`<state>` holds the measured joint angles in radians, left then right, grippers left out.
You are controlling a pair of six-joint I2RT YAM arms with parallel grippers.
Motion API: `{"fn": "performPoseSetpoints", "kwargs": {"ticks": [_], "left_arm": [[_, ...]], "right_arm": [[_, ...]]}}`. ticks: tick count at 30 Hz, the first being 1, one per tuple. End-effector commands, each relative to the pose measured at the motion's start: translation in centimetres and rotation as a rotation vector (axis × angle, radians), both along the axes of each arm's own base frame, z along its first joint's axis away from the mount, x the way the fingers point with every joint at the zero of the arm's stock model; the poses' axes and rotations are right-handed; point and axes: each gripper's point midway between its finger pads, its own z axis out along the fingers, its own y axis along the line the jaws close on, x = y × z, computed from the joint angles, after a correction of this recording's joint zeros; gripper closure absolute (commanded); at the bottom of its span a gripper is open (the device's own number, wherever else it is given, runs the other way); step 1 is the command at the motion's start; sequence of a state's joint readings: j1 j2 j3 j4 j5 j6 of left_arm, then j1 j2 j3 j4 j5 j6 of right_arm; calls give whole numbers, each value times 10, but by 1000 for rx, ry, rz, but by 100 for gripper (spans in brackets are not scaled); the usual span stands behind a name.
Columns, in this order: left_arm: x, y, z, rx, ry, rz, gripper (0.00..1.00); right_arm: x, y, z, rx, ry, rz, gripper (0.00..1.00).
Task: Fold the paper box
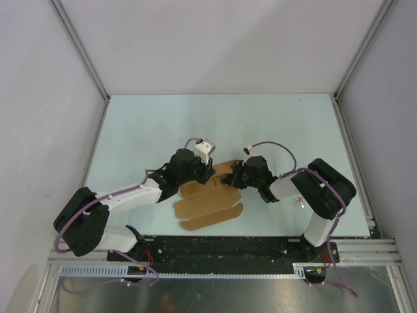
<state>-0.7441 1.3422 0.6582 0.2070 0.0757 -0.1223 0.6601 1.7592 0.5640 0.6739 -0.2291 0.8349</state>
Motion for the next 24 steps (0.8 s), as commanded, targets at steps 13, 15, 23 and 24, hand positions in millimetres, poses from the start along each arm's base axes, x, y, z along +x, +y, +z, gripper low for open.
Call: {"fn": "performPoseSetpoints", "kwargs": {"ticks": [13,15,23,24], "left_arm": [[4,12,18,-6,-86,48,71],[3,13,21,-13,-92,49,71],[4,22,22,-15,-88,106,72],[3,22,23,-21,-86,108,72]], "right_arm": [[10,-49,48,-212,-118,-116,92],[11,-61,52,-251,-137,-144,92],[12,-75,83,-279,-223,-176,91],[13,-75,87,-275,-236,-176,91]]}}
